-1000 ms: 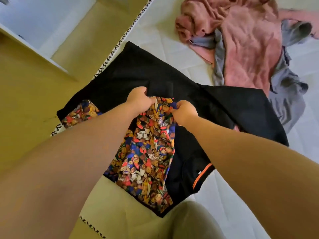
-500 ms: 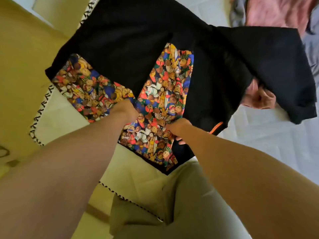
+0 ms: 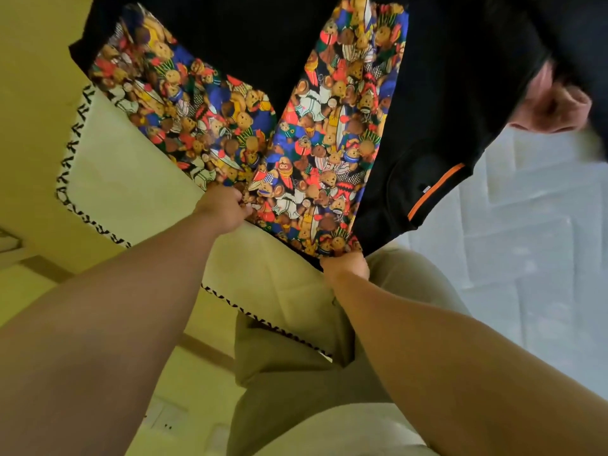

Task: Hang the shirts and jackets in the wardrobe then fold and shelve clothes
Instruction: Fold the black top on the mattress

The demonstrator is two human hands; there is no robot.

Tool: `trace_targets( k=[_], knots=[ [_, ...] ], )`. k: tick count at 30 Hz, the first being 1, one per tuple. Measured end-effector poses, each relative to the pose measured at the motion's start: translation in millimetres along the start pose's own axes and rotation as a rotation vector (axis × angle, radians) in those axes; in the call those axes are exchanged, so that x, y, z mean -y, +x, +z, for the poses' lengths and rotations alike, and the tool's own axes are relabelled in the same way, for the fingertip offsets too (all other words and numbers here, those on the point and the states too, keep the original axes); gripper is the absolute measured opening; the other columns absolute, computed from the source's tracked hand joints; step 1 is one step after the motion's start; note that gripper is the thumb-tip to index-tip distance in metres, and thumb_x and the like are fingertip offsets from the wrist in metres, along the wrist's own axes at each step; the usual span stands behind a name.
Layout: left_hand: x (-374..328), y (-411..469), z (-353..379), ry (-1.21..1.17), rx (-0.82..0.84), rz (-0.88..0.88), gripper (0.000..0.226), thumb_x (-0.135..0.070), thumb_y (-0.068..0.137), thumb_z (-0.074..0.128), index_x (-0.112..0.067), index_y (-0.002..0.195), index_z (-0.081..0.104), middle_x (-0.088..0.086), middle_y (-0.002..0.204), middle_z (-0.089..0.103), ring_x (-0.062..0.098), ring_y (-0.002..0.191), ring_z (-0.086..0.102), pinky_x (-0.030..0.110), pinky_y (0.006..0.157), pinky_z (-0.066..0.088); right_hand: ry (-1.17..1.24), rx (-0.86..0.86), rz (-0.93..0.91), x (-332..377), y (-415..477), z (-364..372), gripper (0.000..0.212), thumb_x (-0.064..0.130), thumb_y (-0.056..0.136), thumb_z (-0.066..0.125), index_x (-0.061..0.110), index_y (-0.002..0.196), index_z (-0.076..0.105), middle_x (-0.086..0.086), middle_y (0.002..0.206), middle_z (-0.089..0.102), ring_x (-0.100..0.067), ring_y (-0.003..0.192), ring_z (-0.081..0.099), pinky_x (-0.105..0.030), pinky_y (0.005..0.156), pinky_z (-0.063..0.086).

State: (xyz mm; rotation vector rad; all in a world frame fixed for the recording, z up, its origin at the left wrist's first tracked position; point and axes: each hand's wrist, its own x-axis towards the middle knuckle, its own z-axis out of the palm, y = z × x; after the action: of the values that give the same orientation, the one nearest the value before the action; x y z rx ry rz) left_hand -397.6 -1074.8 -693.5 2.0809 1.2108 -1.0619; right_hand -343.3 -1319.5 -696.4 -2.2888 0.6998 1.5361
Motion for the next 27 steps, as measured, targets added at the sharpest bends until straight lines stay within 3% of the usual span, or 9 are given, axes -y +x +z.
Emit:
trace_targets(
  k=[4,7,10,14,17,20,21,24,27],
  knots=[
    [11.4,-0.5,7.6,0.149,0.001,-0.005,0.032,-0.038,0.096,0.063,-0.007,0.1,0.066,0.019,0.113,0.064,0.036,0.103,0.06,0.035,0.078,0.046,-0.045,0.061,0.003,-4.2,-5.5,14.0,0.011,0.027,0.085,0.065,0.021,0.091,0.058,0.001,0.08,0.058,-0.017,0.065,0.053,-0.023,0.048,0.04],
    [20.2,-1.9,16.8,0.102,-0.011,-0.022,0.033,-0.036,0.096,0.062,-0.007,0.113,0.062,0.017,0.117,0.065,0.038,0.11,0.059,0.038,0.082,0.047,0.173,0.169,0.069,-6.8,-3.7,28.1,0.024,0.019,0.09,0.057,0.011,0.112,0.065,-0.003,0.084,0.058,-0.021,0.076,0.058,-0.033,0.07,0.055],
    [27.4,-6.1,26.0,-0.06,-0.08,-0.024,0.037,-0.035,0.093,0.067,-0.013,0.122,0.061,0.012,0.118,0.068,0.037,0.11,0.061,0.038,0.085,0.048,0.201,0.176,0.12,-14.1,-3.8,38.6,0.01,0.015,0.095,0.055,0.017,0.105,0.058,0.001,0.079,0.052,-0.016,0.076,0.059,-0.026,0.065,0.054],
    [34.3,-6.3,31.8,-0.144,-0.087,-0.079,0.039,-0.044,0.09,0.069,-0.015,0.116,0.062,0.015,0.121,0.055,0.037,0.102,0.06,0.034,0.079,0.044,-0.263,0.15,-0.02,-12.1,-15.1,47.8,0.004,0.02,0.099,0.053,0.021,0.099,0.057,0.005,0.088,0.054,-0.017,0.098,0.057,-0.026,0.079,0.047],
    [33.0,-2.2,30.7,-0.204,-0.026,-0.119,0.034,-0.044,0.089,0.07,-0.014,0.101,0.061,0.012,0.108,0.062,0.032,0.095,0.063,0.032,0.078,0.048,-0.332,0.171,-0.029,-16.8,-11.1,52.8,0.019,0.015,0.098,0.048,0.019,0.08,0.047,0.001,0.091,0.05,-0.019,0.095,0.051,-0.026,0.084,0.044],
    [28.7,2.7,26.7,-0.403,0.038,-0.217,0.028,-0.028,0.087,0.077,-0.008,0.101,0.063,0.011,0.088,0.072,0.029,0.085,0.072,0.041,0.084,0.059,0.161,0.231,0.237,-15.8,-6.0,56.5,0.016,0.011,0.097,0.048,0.02,0.085,0.041,-0.004,0.103,0.05,-0.016,0.086,0.051,-0.027,0.088,0.054],
    [27.3,4.4,25.8,-0.417,0.041,-0.251,0.026,-0.024,0.086,0.077,-0.006,0.099,0.064,0.013,0.087,0.073,0.03,0.084,0.073,0.043,0.084,0.06,0.212,0.267,0.188,-15.0,-6.7,57.2,0.02,0.011,0.097,0.049,0.026,0.087,0.039,-0.005,0.105,0.051,-0.014,0.079,0.053,-0.025,0.078,0.058],
    [16.6,5.4,26.5,-0.2,0.028,-0.282,0.023,-0.023,0.089,0.07,-0.006,0.103,0.065,0.016,0.103,0.073,0.033,0.093,0.07,0.034,0.074,0.056,-0.094,0.37,0.097,-8.8,-7.4,53.5,0.023,0.013,0.096,0.053,0.031,0.086,0.041,-0.005,0.097,0.055,-0.011,0.063,0.051,-0.017,0.042,0.046],
    [0.4,4.5,30.2,-0.082,0.009,-0.329,0.047,-0.017,0.091,0.065,-0.006,0.134,0.048,0.02,0.129,0.058,0.038,0.11,0.062,0.039,0.074,0.047,-0.529,0.369,0.032,3.6,-5.2,39.5,0.018,0.014,0.095,0.056,0.014,0.077,0.052,0.0,0.078,0.059,-0.013,0.059,0.053,-0.025,0.059,0.052]
  ],
)
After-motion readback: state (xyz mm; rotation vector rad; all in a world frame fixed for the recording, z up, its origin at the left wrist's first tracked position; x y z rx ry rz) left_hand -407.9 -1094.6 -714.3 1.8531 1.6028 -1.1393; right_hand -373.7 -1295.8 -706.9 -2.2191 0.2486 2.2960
